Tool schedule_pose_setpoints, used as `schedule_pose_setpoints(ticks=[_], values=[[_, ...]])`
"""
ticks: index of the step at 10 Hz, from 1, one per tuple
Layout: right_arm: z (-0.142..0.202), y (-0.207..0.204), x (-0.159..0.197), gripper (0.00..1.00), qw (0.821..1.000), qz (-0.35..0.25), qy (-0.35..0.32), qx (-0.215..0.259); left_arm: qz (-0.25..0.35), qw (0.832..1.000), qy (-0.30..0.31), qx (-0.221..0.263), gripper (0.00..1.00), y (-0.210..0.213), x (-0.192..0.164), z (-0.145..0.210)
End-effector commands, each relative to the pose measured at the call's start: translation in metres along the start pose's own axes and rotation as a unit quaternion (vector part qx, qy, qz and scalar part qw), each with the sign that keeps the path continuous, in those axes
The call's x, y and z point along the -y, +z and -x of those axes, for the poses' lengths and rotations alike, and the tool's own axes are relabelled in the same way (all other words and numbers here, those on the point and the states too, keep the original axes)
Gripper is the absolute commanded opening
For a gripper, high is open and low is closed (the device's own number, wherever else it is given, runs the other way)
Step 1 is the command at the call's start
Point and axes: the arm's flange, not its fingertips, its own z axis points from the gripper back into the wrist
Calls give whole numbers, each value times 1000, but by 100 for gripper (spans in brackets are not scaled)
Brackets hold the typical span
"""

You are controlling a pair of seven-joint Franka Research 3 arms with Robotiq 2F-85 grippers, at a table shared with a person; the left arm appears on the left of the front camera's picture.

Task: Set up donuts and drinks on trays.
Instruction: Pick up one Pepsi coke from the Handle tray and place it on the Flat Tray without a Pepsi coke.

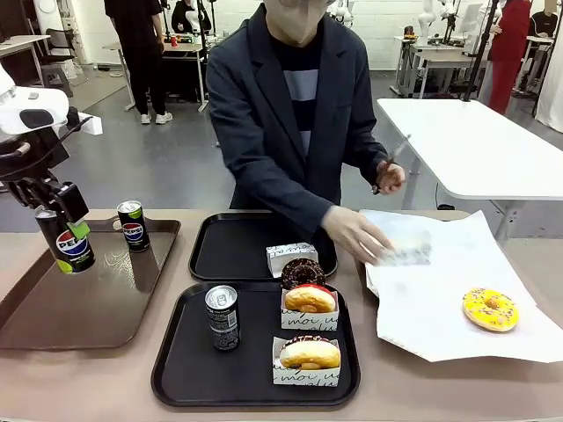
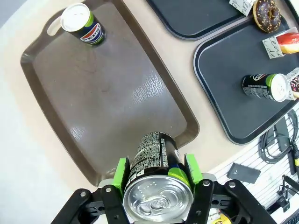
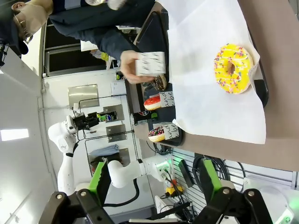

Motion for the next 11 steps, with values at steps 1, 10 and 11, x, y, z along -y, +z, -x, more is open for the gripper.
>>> schedule_pose_setpoints(ticks=[1,10,11], values=[[-1,-2,-1,100,1000,-16,9,7,-1,1000,0,2,59,2,0,-1],[-1,-2,-1,100,1000,-16,9,7,7,1000,-7,9,59,0,24,-52],[-1,-2,-1,100,1000,-16,9,7,-4,1000,-19,13,59,-4,38,-81]])
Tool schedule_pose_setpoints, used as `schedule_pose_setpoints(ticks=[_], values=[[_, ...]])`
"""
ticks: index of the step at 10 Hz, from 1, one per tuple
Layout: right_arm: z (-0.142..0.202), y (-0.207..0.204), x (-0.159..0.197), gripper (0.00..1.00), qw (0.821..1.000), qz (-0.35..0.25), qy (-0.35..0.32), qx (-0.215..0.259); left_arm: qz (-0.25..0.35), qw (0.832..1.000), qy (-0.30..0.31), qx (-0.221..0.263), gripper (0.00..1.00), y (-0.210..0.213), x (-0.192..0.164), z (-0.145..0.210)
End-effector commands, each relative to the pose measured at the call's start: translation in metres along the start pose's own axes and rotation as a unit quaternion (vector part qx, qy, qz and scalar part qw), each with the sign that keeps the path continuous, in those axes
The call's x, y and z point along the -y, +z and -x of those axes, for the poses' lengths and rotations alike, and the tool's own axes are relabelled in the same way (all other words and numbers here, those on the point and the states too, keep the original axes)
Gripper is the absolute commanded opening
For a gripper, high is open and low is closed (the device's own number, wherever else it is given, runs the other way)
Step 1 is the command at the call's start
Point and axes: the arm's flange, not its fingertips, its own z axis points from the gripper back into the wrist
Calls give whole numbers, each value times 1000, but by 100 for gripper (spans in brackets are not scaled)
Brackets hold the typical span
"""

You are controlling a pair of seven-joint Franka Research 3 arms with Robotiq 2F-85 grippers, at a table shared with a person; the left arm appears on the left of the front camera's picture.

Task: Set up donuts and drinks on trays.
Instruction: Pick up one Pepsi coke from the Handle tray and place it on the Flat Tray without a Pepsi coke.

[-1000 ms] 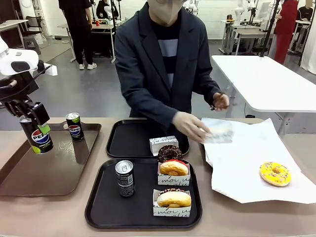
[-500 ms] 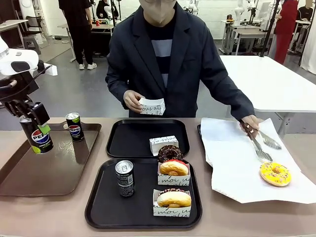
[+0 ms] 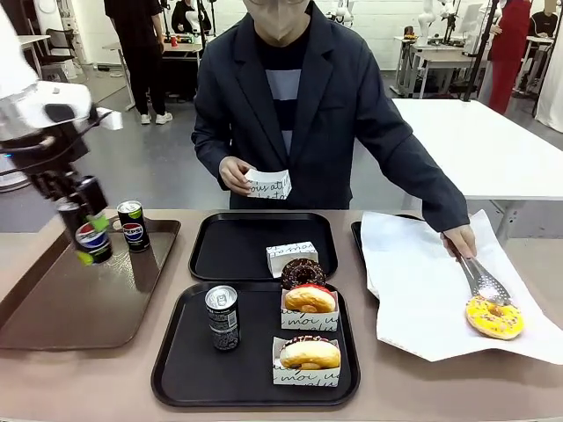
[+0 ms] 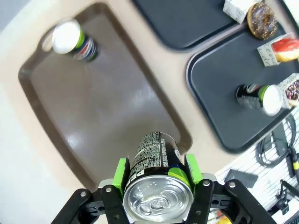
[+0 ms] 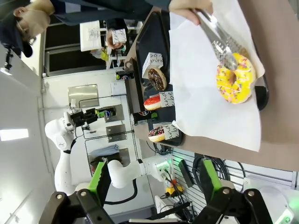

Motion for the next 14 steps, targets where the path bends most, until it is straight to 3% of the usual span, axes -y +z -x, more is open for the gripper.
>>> schedule_pose_setpoints(ticks=[1,7,12,14], values=[[-1,-2,0,100,1000,-16,9,7,-5,1000,-4,15,59,-8,21,-62],[-1,-2,0,100,1000,-16,9,7,1,999,3,43,59,-73,58,-131],[-1,-2,0,100,1000,-16,9,7,-1,997,10,71,59,-121,54,-144],[-1,-2,0,100,1000,-16,9,7,3,998,13,56,59,-130,49,-140]])
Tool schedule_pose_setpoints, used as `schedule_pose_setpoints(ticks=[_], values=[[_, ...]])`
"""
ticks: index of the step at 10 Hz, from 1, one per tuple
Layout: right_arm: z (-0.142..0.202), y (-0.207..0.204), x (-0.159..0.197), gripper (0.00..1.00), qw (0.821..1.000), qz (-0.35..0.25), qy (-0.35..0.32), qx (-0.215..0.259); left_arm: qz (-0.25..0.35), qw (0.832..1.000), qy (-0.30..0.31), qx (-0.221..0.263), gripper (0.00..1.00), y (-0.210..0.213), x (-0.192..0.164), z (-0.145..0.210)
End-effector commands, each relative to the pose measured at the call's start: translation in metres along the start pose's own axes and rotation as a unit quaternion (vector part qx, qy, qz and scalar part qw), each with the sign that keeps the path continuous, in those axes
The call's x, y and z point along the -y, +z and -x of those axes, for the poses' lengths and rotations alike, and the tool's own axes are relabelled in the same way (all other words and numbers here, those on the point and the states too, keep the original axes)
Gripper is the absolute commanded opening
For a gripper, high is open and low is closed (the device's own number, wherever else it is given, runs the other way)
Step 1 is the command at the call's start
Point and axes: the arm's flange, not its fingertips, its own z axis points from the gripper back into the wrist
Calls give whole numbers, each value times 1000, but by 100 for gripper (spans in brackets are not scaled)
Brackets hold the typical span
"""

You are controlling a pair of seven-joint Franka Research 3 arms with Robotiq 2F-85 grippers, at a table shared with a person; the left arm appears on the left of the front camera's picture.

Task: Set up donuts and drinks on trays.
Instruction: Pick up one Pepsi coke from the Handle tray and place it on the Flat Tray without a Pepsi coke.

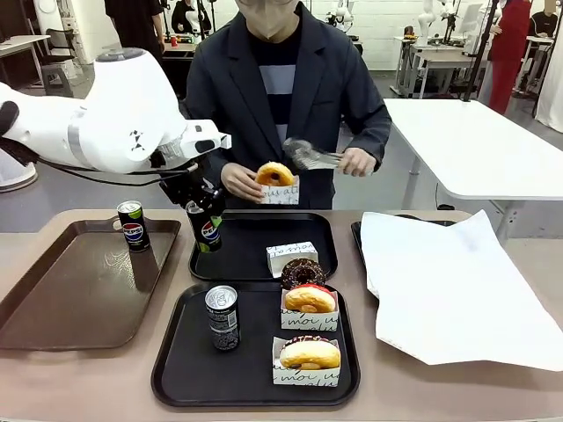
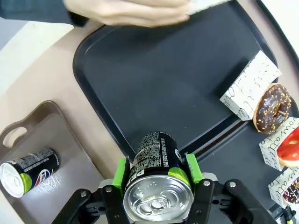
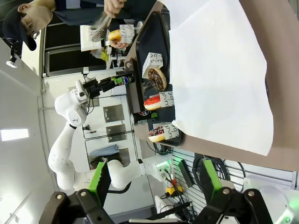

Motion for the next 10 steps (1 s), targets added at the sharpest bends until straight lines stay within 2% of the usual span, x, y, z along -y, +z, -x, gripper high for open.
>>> schedule_pose_setpoints(ticks=[1,2,4,5,6,8,10], values=[[-1,-2,0,100,1000,-16,9,7,0,1000,3,-12,59,28,-7,13],[-1,-2,0,100,1000,-16,9,7,29,998,1,-56,59,58,-15,30],[-1,-2,0,100,1000,-16,9,7,41,995,-43,-78,59,102,-32,75],[-1,-2,0,100,1000,-16,9,7,37,992,-55,-111,59,111,-32,94],[-1,-2,0,100,1000,-16,9,7,32,990,-66,-121,59,116,-29,103],[-1,-2,0,100,1000,-16,9,7,28,991,-67,-112,59,115,-26,95],[-1,-2,0,100,1000,-16,9,7,22,996,-48,-76,59,103,-23,77]])
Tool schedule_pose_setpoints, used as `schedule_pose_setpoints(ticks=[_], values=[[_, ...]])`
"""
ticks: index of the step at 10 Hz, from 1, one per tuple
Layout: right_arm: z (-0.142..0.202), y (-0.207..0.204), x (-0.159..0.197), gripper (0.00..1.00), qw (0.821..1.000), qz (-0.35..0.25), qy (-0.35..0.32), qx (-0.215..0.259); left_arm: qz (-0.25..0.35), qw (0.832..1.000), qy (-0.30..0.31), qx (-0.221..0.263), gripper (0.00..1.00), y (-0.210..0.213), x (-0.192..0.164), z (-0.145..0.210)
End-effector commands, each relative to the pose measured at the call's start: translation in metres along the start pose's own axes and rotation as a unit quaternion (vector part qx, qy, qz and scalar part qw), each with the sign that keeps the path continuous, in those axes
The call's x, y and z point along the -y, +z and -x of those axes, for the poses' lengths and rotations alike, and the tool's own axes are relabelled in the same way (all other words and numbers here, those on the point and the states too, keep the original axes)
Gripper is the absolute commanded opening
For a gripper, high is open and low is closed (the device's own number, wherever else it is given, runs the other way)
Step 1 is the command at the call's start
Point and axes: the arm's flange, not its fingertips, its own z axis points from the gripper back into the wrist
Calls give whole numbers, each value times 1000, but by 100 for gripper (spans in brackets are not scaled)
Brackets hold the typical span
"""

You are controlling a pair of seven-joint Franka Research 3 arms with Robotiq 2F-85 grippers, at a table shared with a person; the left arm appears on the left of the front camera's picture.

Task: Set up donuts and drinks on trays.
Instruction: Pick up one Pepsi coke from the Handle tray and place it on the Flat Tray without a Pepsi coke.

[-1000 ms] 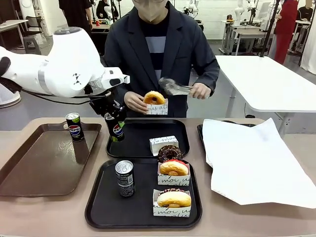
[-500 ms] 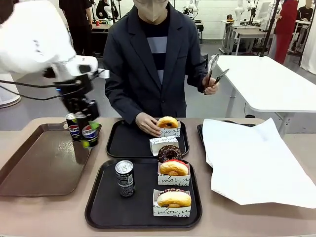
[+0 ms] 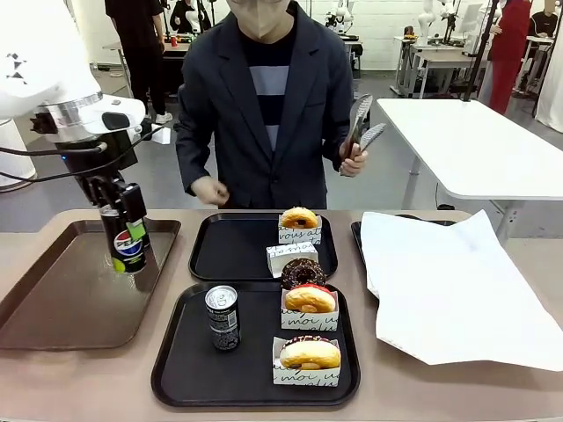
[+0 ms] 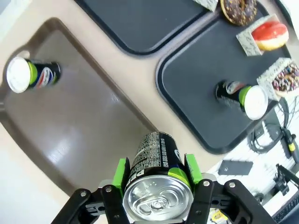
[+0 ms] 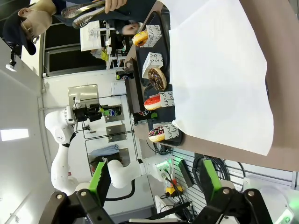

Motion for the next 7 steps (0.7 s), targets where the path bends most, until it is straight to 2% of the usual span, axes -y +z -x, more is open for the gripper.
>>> schedule_pose_setpoints(ticks=[1,2,4,7], values=[[-1,-2,0,100,1000,-16,9,8,-3,998,45,44,59,-15,0,-32],[-1,-2,0,100,1000,-16,9,8,-7,997,64,50,59,-28,0,-51],[-1,-2,0,100,1000,-16,9,8,-28,996,62,57,59,-60,6,-93],[-1,-2,0,100,1000,-16,9,8,-49,993,63,81,59,-100,20,-125]])
